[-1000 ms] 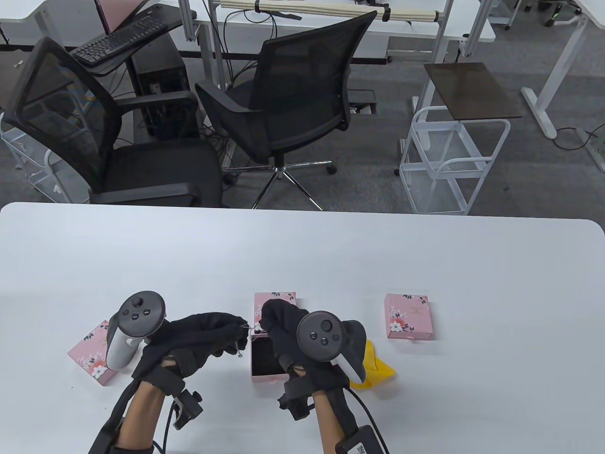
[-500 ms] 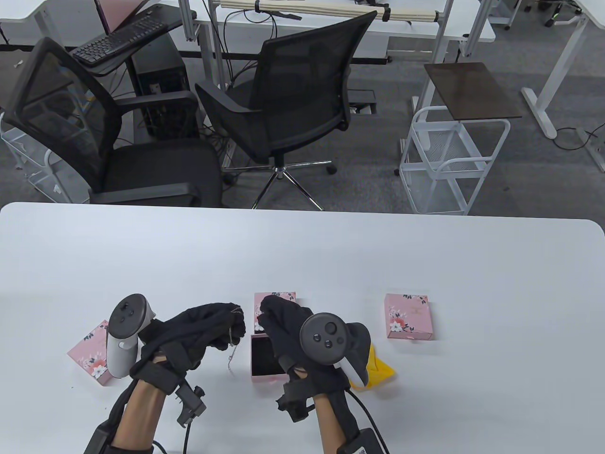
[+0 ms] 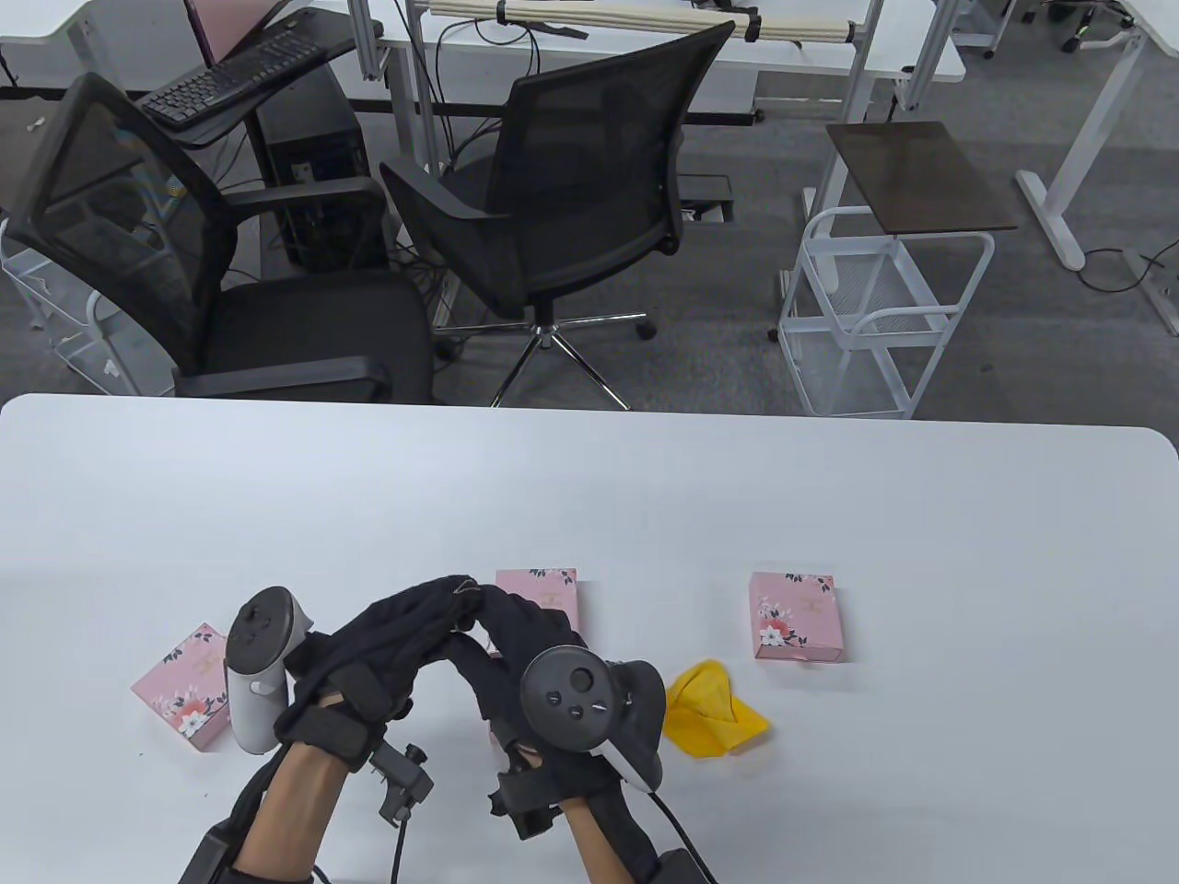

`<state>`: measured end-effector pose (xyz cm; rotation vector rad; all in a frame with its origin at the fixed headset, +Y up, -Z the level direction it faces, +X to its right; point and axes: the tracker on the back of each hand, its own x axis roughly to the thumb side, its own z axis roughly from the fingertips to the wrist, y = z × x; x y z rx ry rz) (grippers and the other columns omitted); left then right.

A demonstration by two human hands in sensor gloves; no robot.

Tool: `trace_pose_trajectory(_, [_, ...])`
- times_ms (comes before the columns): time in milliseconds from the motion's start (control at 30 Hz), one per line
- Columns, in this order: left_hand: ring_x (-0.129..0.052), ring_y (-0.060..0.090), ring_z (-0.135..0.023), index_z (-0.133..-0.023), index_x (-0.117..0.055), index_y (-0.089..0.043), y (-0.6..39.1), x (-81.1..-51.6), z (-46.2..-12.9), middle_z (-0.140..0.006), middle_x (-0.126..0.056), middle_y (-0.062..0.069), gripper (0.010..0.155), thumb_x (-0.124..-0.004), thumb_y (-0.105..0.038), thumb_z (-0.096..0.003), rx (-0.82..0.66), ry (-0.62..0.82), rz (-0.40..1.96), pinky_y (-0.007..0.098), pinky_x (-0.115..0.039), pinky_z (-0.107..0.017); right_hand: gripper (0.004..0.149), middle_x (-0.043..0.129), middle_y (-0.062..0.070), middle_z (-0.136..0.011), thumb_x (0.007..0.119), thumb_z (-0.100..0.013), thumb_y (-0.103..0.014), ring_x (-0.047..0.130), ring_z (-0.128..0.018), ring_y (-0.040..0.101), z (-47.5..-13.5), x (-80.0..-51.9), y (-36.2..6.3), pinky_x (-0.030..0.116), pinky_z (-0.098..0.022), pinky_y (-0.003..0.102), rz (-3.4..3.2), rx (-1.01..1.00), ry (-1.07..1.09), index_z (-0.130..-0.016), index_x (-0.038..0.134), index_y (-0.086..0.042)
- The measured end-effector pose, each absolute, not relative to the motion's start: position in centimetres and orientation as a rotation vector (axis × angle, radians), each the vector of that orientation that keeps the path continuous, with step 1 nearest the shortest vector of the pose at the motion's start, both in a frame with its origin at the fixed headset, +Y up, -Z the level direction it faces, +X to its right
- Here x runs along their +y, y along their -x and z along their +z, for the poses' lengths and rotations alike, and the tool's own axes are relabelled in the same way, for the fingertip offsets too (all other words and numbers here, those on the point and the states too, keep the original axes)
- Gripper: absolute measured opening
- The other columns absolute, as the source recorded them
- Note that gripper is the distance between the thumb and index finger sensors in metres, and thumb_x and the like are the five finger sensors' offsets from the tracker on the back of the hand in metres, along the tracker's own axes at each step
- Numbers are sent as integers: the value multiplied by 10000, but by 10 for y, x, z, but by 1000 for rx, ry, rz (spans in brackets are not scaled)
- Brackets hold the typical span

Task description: Dust necklace

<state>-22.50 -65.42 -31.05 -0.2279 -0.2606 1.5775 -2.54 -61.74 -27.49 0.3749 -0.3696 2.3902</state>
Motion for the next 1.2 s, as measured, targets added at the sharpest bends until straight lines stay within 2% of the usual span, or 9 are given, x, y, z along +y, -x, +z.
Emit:
trace_pose_trajectory(100, [-683,361,-950,-902,-887,-339,222,-659,-311,-1104,-700,125,352,-853,-484,-583,-236,238,1600,523,-670,-667,511,876,242,-869,836,-609,-366,898,-670,436,-272,-623,33,745,-565,550,2405,-518,-286,-970,766,-11])
trace_pose_trajectory(200, [-695,352,-943,-906,-884,-335,223,-661,-313,-1092,-717,117,352,-842,-483,-589,-230,234,1611,514,-682,-660,368,924,191,-808,830,-621,-297,931,-624,397,-272,-625,35,771,-544,528,2420,-565,-306,-906,826,-63])
trace_pose_trajectory(500, [-851,276,-838,-962,-821,-304,237,-668,-317,-949,-893,45,370,-780,-443,-621,-129,240,1683,464,-783,-585,358,955,178,-769,829,-610,-292,950,-586,378,-271,-614,35,785,-528,519,2447,-377,-423,-894,850,-75])
trace_pose_trajectory(767, [-935,206,-741,-948,-843,-284,258,-672,-321,-822,-984,-12,373,-789,-450,-619,-60,192,1710,416,-836,-521,358,953,180,-770,826,-616,-293,948,-587,380,-275,-619,43,781,-530,521,2464,-96,-552,-898,849,-73])
trace_pose_trajectory(967, [-959,194,-716,-935,-865,-272,279,-659,-317,-810,-1006,-6,374,-802,-447,-611,-27,33,1655,408,-851,-502,358,951,176,-775,824,-616,-297,947,-592,378,-277,-631,56,780,-534,522,2455,21,-645,-901,847,-82])
trace_pose_trajectory(1033, [-970,193,-705,-929,-876,-267,285,-654,-317,-797,-1020,-4,375,-807,-445,-606,-65,-31,1618,407,-856,-496,356,951,170,-774,822,-616,-300,948,-592,373,-278,-637,61,779,-538,522,2465,57,-676,-904,845,-93])
trace_pose_trajectory(1200, [-983,187,-692,-923,-886,-257,290,-645,-314,-785,-1034,-4,376,-809,-439,-602,-71,-97,1533,406,-865,-485,350,955,162,-772,823,-611,-299,950,-592,370,-283,-659,75,775,-545,525,2541,196,-712,-901,850,-106])
